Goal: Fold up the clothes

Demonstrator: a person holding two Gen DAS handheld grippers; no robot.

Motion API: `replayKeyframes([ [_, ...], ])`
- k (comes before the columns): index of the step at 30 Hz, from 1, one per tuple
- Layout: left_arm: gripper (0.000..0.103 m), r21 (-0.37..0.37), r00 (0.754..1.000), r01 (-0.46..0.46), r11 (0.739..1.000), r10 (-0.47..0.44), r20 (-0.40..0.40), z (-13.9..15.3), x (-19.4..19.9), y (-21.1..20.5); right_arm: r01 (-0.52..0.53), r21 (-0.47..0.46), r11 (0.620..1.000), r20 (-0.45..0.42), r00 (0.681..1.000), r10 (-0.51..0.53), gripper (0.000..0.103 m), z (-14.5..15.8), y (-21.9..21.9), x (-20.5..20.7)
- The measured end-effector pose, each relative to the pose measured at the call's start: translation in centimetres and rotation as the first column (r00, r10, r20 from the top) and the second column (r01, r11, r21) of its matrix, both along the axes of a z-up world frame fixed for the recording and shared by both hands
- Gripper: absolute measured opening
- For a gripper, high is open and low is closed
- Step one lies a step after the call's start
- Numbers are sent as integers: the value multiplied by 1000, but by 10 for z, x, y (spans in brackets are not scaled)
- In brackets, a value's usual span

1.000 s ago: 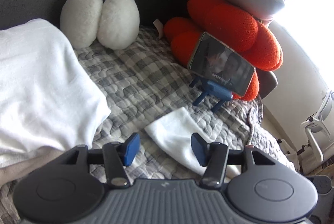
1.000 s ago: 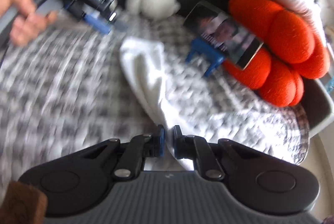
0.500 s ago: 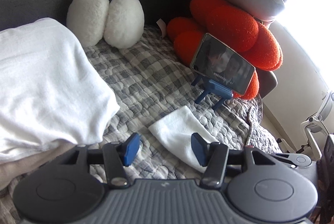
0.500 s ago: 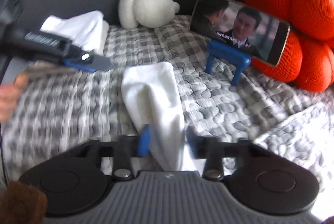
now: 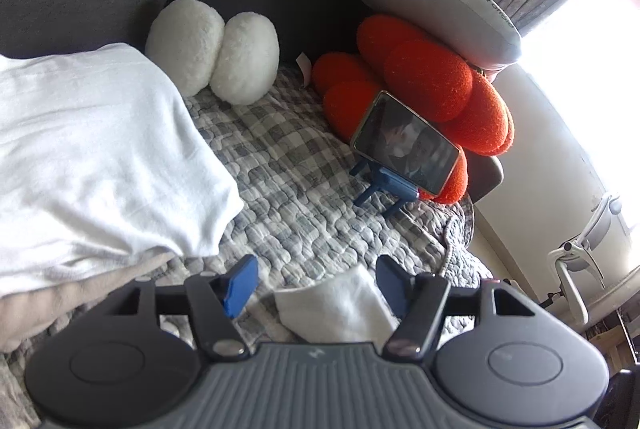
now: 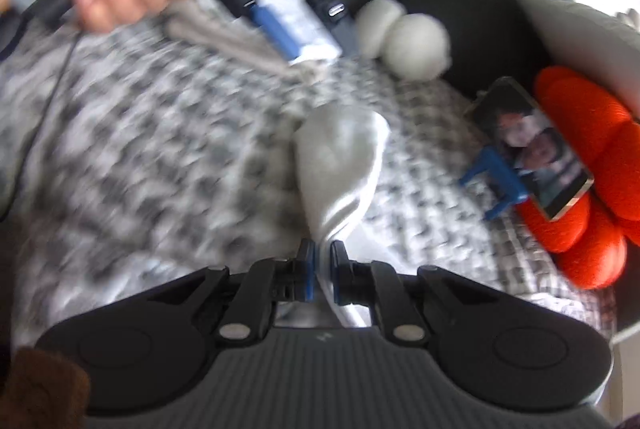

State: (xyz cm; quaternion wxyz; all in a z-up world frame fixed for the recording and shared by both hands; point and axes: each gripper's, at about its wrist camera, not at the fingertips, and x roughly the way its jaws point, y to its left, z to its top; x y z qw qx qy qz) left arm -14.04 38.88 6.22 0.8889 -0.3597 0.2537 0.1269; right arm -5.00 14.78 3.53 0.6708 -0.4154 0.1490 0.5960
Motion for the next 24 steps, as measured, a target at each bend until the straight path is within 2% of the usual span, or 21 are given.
replayKeyframes([
  [2,67,1,1000,3,1000,-3,-14,-1,-3,-2,-22,-5,1000,-15,1000,21,12,-1,-2,-4],
  [3,67,2,1000,4,1000,-4,-21,-2,-5,-2,-21,-4,1000,-10,1000,21,18,-2,0,-6],
  [10,68,-2,999,4,1000,-4,-46,-4,-21,-4,-46,-42,998,-42,998,44,20,-9,13,-15],
  [14,69,2,998,-1,1000,1,-67,-8,-24,-4,-84,-17,996,-183,980,80,21,2,7,-13],
  [15,69,5,997,5,1000,-5,-74,-9,-23,-5,-72,-1,997,-195,978,71,23,5,6,-13],
  [17,69,6,996,19,1000,-18,-86,-13,-15,-8,-25,36,999,-202,979,32,27,13,2,-10],
  [20,69,4,993,48,999,-47,-108,-18,0,-15,96,99,991,-237,969,-70,29,27,-7,5],
  [23,70,-8,986,108,994,-109,-130,-24,12,-27,281,159,946,-299,927,-225,48,42,-28,35],
  [24,72,-8,983,122,993,-122,-134,-25,15,-31,346,172,922,-323,904,-279,50,45,-38,48],
])
